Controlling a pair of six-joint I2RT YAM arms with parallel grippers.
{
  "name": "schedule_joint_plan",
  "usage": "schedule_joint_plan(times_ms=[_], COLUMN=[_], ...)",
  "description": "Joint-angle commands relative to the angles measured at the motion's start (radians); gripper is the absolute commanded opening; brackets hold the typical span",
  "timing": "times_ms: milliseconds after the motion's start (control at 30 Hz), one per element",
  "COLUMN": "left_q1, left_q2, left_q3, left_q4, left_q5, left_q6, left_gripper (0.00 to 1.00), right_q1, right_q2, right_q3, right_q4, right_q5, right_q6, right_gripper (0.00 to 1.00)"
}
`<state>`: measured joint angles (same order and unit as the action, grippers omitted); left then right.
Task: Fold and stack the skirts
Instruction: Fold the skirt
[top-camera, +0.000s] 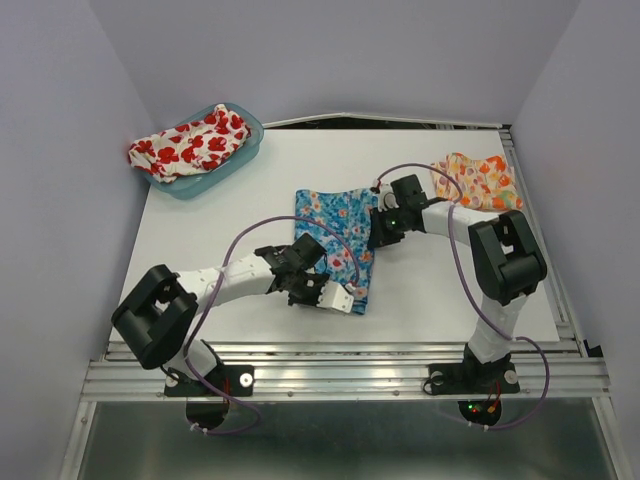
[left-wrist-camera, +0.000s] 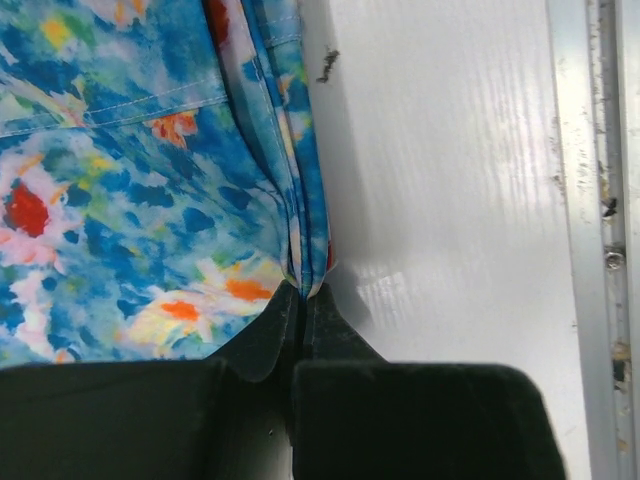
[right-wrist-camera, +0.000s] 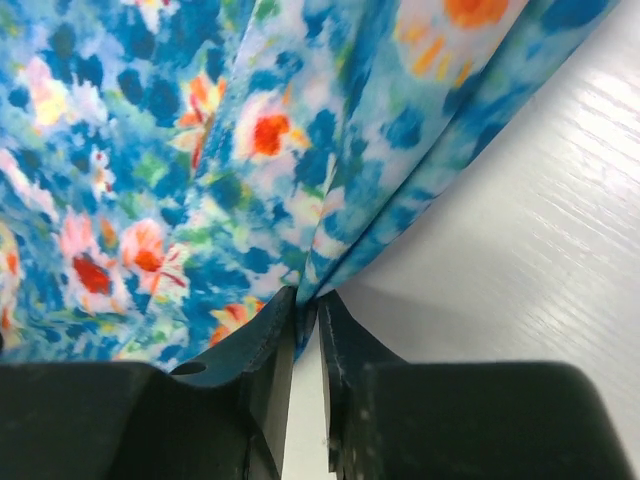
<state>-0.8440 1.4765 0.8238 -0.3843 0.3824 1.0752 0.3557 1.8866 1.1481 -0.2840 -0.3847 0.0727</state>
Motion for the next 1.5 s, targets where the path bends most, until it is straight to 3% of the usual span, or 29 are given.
schedule_joint_plan(times_ms=[0, 100, 200, 367, 400, 433, 533, 833, 1067, 1267, 1467], left_q1=[0.000, 0.002, 0.002, 0.002, 0.002, 0.002, 0.002, 0.002, 0.003, 0.010, 0.013], left_q2=[0.011, 0.005, -0.015, -0.010, -0.010, -0.007, -0.004, -0.005, -0.002, -0.001, 0.004], left_q3=[0.037, 0.080, 0.120, 0.130, 0.127, 0.124, 0.117, 0.123, 0.152, 0.166, 0.170], left_q4=[-0.134, -0.172, -0.203, -0.229, -0.229, -0.228, -0.232, -0.242, -0.257, -0.258, -0.255], left_q5=[0.079, 0.105, 0.113, 0.116, 0.118, 0.119, 0.122, 0.128, 0.136, 0.144, 0.150], left_q6=[0.002, -0.004, -0.014, -0.017, -0.012, -0.012, -0.003, -0.006, -0.024, -0.046, -0.057], left_gripper=[0.00, 0.00, 0.00, 0.00, 0.00, 0.00, 0.00, 0.00, 0.00, 0.00, 0.00], right_q1=[-0.004, -0.004, -0.004, -0.004, -0.004, -0.014, -0.038, -0.061, -0.061, -0.061, -0.061], right_q2=[-0.029, -0.023, 0.029, 0.046, 0.045, 0.042, 0.035, 0.123, 0.169, 0.120, 0.083], right_q3=[-0.022, -0.018, -0.013, -0.016, -0.013, -0.010, 0.015, 0.131, 0.084, 0.021, -0.020], right_q4=[-0.106, -0.103, -0.106, -0.116, -0.121, -0.122, -0.130, -0.158, -0.110, -0.121, -0.139], right_q5=[0.095, 0.055, 0.029, 0.058, 0.066, 0.070, 0.067, -0.058, -0.098, -0.123, -0.093], right_q6=[-0.113, -0.116, -0.119, -0.106, -0.102, -0.096, -0.080, -0.022, -0.005, -0.007, -0.045], right_gripper=[0.19, 0.10, 0.11, 0.24, 0.39, 0.45, 0.54, 0.50, 0.48, 0.57, 0.52])
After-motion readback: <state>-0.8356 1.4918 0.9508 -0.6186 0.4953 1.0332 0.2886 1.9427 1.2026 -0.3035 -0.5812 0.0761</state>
